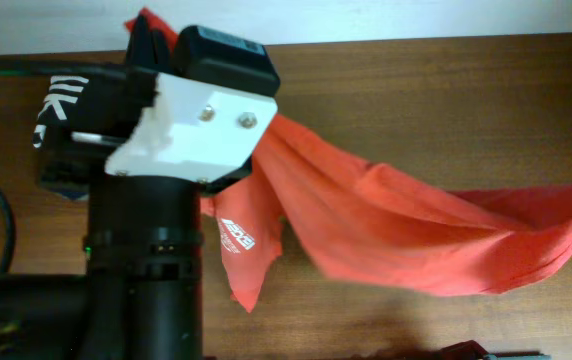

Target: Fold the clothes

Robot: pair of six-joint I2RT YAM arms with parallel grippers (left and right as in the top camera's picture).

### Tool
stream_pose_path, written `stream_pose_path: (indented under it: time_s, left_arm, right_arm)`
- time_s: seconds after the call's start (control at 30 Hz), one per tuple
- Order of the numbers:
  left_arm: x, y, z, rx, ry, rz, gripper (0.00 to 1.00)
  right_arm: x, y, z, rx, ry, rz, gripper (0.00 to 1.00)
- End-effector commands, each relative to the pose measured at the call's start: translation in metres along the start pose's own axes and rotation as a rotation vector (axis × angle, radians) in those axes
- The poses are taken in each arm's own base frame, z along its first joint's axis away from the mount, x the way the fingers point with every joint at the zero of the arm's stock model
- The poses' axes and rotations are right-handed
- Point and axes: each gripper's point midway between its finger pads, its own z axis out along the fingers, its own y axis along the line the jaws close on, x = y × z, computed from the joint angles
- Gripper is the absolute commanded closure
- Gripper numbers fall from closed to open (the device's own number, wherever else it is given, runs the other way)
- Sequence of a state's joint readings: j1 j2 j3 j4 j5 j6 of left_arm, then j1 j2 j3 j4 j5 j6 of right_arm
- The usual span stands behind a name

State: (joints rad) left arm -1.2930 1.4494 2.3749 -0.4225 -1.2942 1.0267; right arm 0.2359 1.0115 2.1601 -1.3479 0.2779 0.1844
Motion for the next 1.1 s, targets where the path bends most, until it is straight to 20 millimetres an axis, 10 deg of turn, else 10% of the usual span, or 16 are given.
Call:
stream_pose_path:
  time_s: [0.0, 0.2, 0.4, 0.53, 0.83, 1.07]
  left_arm:
    - [-0.023, -0.005, -0.008, 0.082, -0.134, -0.002, 1.0]
    - [-0.041, -0.07, -0.032, 0.351, -0.285, 0.018, 1.0]
    - [0.016, -0.141, -0.054, 0.708, -0.15, 0.053, 1.0]
    - [0.062, -0.128, -0.047, 0.699, 0.033, 0.01, 1.0]
    - [0.098, -0.019, -0.062, 0.593, 0.104, -0.305, 1.0]
    - [0.134, -0.038, -0.065, 0.6, 0.265, -0.234, 1.0]
  right_arm:
    - [0.001, -0.007, -0.001, 0.042, 0.007, 0.017, 0.96]
    - [0.0, -0.007, -0.001, 0.041, 0.002, 0.018, 0.96]
    - [0.0, -0.008, -0.001, 0.047, 0.001, 0.018, 0.96]
    - [0.003, -0.016, -0.002, 0.092, 0.011, 0.012, 0.96]
    - [0.003, -0.021, -0.021, 0.091, 0.01, 0.009, 0.96]
    - [0.008, -0.019, -0.04, 0.043, 0.028, 0.051, 0.96]
